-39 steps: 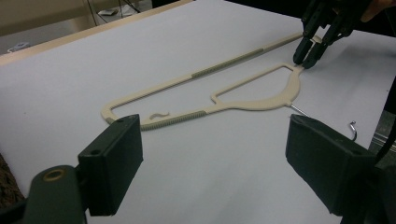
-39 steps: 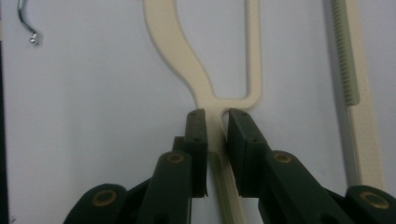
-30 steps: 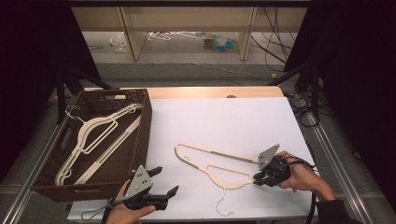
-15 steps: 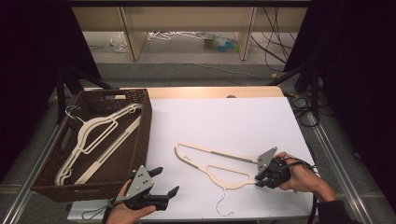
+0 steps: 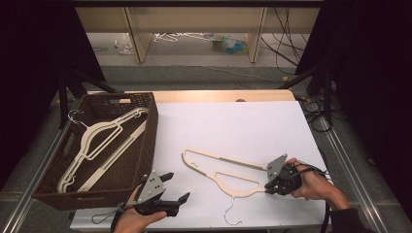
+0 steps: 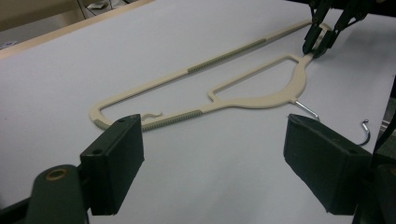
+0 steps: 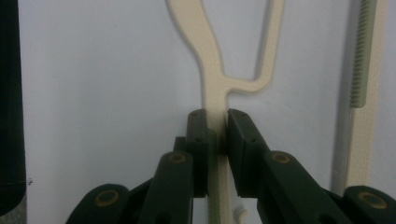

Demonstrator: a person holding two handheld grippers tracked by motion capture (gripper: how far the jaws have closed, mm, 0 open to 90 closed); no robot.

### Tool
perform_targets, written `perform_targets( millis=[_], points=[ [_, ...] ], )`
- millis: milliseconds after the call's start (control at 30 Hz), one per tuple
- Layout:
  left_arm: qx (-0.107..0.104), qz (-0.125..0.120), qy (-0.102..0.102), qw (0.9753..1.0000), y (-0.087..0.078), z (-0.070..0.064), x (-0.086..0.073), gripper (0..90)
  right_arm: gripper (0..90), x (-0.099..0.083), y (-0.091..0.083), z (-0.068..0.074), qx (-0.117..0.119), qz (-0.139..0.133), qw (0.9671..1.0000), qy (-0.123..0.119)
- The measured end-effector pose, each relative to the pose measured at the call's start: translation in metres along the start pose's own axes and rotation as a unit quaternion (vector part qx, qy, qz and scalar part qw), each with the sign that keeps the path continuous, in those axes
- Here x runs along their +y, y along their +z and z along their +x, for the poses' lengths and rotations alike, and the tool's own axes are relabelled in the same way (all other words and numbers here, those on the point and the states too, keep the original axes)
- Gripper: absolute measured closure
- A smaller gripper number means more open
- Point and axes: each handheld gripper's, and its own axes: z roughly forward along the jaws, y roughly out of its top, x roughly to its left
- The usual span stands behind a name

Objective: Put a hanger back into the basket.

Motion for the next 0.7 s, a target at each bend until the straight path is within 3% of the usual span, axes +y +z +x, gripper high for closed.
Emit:
perform_targets(
  millis=[167, 267, 467, 500, 533, 700],
  points=[
    [-0.009, 0.011, 0.021, 0.9997, 0.021, -0.003, 0.005, 21.5, 79.7, 0.002, -0.003, 0.000, 0.005, -0.007, 1.0000, -0.004],
    [-0.032, 0.017, 0.042, 0.9985, 0.039, -0.007, 0.008, 21.8, 79.7, 0.006, -0.008, 0.000, 0.003, -0.012, 0.9999, -0.006],
    [-0.042, 0.055, 0.104, 0.9921, 0.070, -0.017, 0.009, 23.7, 79.7, 0.010, -0.020, 0.000, 0.003, -0.020, 0.9997, -0.012],
    [-0.044, 0.051, 0.103, 0.9924, 0.077, -0.020, 0.008, 23.7, 79.7, 0.010, -0.020, 0.000, 0.000, -0.021, 0.9997, -0.012],
    [-0.043, 0.064, 0.118, 0.9901, 0.080, -0.021, 0.009, 23.7, 79.7, 0.010, -0.021, 0.000, 0.001, -0.021, 0.9997, -0.013],
    [-0.043, 0.063, 0.149, 0.9859, 0.097, -0.030, 0.013, 25.5, 79.7, 0.012, -0.024, 0.001, 0.006, -0.021, 0.9997, -0.014]
  ],
)
